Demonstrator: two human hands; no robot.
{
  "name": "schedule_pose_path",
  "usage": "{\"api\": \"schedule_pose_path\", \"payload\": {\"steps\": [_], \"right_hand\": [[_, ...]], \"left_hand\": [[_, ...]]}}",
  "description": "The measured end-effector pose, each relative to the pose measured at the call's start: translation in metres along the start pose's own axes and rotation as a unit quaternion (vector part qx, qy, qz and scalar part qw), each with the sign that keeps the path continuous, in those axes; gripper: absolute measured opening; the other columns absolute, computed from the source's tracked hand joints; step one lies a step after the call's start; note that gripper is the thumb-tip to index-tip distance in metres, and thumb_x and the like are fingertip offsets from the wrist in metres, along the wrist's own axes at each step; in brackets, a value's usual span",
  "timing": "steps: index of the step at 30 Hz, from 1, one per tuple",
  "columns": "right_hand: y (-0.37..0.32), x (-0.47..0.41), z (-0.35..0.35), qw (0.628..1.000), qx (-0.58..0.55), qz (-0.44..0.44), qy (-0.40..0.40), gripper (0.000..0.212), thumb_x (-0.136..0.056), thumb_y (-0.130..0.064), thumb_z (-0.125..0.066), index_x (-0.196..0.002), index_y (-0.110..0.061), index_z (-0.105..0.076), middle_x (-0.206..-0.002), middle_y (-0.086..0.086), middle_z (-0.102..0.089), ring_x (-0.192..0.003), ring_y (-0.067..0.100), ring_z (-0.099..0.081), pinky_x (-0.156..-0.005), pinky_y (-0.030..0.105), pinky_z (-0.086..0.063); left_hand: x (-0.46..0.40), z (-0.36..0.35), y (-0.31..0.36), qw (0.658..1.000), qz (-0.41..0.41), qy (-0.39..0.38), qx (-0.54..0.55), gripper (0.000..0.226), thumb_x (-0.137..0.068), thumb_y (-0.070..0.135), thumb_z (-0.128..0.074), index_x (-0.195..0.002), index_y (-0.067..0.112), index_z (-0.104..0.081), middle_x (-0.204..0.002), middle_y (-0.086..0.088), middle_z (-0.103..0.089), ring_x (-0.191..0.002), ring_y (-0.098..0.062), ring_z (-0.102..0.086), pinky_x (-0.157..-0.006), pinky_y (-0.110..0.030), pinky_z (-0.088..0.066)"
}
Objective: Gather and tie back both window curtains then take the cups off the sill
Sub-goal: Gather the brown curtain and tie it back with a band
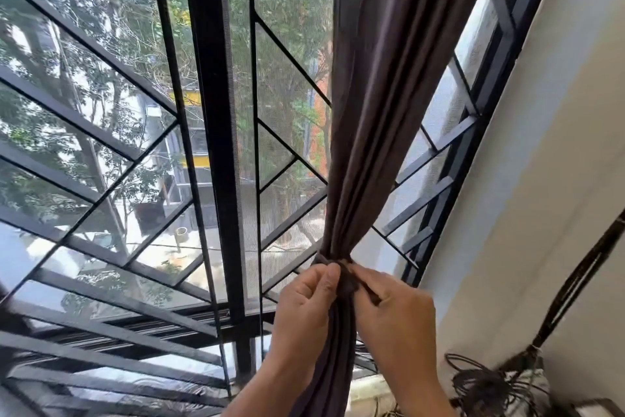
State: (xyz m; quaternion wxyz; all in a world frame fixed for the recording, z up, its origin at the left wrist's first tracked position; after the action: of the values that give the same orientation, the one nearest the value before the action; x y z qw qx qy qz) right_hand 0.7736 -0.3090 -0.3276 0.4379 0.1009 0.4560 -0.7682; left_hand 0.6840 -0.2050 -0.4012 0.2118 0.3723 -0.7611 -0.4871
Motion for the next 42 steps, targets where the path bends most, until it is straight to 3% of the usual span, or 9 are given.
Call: {"api": "schedule_pose_path", "payload": {"steps": [4,10,13,16,22,28,33,37,42], "right_hand": [[0.014,0.001,0.003,0.993,-0.052,-0.104,-0.006,0.031,-0.082,-0.019,-0.090,-0.097,-0.030,-0.065,-0.069,-0.023,-0.077,-0.063,0.002,-0.071,-0.068,0.028,-0.059],[0.043,0.026,-0.037,0.894,-0.301,-0.295,-0.150,0.019,-0.082,0.000,-0.088,-0.086,-0.018,-0.089,-0.078,0.009,-0.084,-0.073,0.018,-0.075,-0.075,0.035,-0.061],[0.034,0.027,-0.036,0.907,-0.280,-0.246,-0.195,0.021,-0.081,-0.002,-0.090,-0.082,-0.023,-0.091,-0.087,0.000,-0.086,-0.086,0.017,-0.081,-0.079,0.024,-0.062],[0.033,0.012,0.014,0.971,-0.174,-0.158,-0.034,0.027,-0.076,-0.014,-0.096,-0.084,-0.036,-0.083,-0.082,-0.004,-0.079,-0.078,0.010,-0.076,-0.071,0.028,-0.063],[0.022,0.004,-0.004,0.968,-0.182,-0.159,-0.069,0.037,-0.074,-0.015,-0.095,-0.093,-0.044,-0.082,-0.088,-0.014,-0.081,-0.072,0.009,-0.079,-0.078,0.042,-0.069],[0.021,0.011,-0.011,0.977,-0.171,-0.117,-0.039,0.037,-0.079,-0.005,-0.093,-0.095,-0.037,-0.087,-0.099,-0.019,-0.079,-0.076,0.010,-0.078,-0.076,0.026,-0.066],[0.039,0.024,-0.028,0.896,-0.356,-0.248,-0.093,0.030,-0.085,0.014,-0.082,-0.085,-0.015,-0.089,-0.081,0.011,-0.084,-0.078,0.028,-0.084,-0.074,0.036,-0.068],[0.037,0.046,-0.069,0.796,-0.469,-0.341,-0.174,0.021,-0.083,0.027,-0.074,-0.084,0.006,-0.075,-0.082,0.018,-0.081,-0.068,0.022,-0.078,-0.057,0.031,-0.066],[0.054,0.050,-0.089,0.783,-0.469,-0.357,-0.200,0.017,-0.088,0.021,-0.073,-0.097,0.007,-0.076,-0.091,0.028,-0.079,-0.078,0.027,-0.078,-0.065,0.034,-0.067]], "left_hand": [[-0.001,0.007,0.000,0.999,0.041,-0.014,-0.004,0.036,-0.106,0.032,-0.062,-0.118,0.001,-0.075,-0.120,-0.024,-0.078,-0.119,-0.037,-0.074,-0.112,-0.051,-0.053],[0.000,0.006,0.000,0.983,0.107,-0.113,-0.095,0.040,-0.104,0.038,-0.062,-0.120,0.004,-0.078,-0.126,-0.021,-0.077,-0.110,-0.020,-0.071,-0.106,-0.040,-0.047],[-0.001,0.006,-0.003,0.991,0.075,-0.085,-0.067,0.036,-0.104,0.026,-0.065,-0.114,-0.006,-0.077,-0.117,-0.026,-0.079,-0.101,-0.026,-0.075,-0.092,-0.030,-0.060],[-0.005,0.012,0.004,0.990,0.005,-0.041,-0.135,0.027,-0.103,0.028,-0.070,-0.101,0.004,-0.082,-0.100,-0.016,-0.082,-0.095,-0.026,-0.078,-0.090,-0.037,-0.060],[-0.002,0.005,0.014,0.951,-0.044,-0.093,-0.290,0.019,-0.105,0.020,-0.064,-0.091,0.013,-0.076,-0.091,-0.009,-0.073,-0.088,-0.015,-0.066,-0.086,-0.045,-0.057],[-0.007,0.009,0.028,0.928,-0.014,-0.120,-0.352,0.027,-0.102,0.009,-0.069,-0.079,0.022,-0.075,-0.075,0.012,-0.064,-0.075,-0.002,-0.060,-0.076,-0.024,-0.049],[-0.004,0.018,0.031,0.966,0.086,-0.101,-0.222,0.058,-0.086,0.060,-0.083,-0.094,0.002,-0.080,-0.092,-0.018,-0.080,-0.085,-0.019,-0.074,-0.087,-0.033,-0.060],[-0.006,0.034,0.023,0.971,0.100,-0.034,-0.214,0.056,-0.083,0.050,-0.087,-0.086,-0.003,-0.072,-0.082,-0.013,-0.079,-0.081,-0.025,-0.076,-0.093,-0.047,-0.064],[-0.005,0.037,0.048,0.885,0.003,-0.011,-0.465,0.038,-0.099,0.049,-0.067,-0.080,0.017,-0.072,-0.073,-0.011,-0.073,-0.064,-0.011,-0.065,-0.073,-0.048,-0.061]]}}
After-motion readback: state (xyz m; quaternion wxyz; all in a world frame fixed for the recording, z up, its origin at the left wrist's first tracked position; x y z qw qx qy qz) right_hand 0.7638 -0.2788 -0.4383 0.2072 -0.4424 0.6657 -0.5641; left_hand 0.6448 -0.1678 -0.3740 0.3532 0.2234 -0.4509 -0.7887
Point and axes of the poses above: each hand's wrist, its own x-axis away from the middle knuckle, its own z-axis out of the back of the hand, y = z × x, the point moved 10 cm from there along -x, towards the middle knuckle
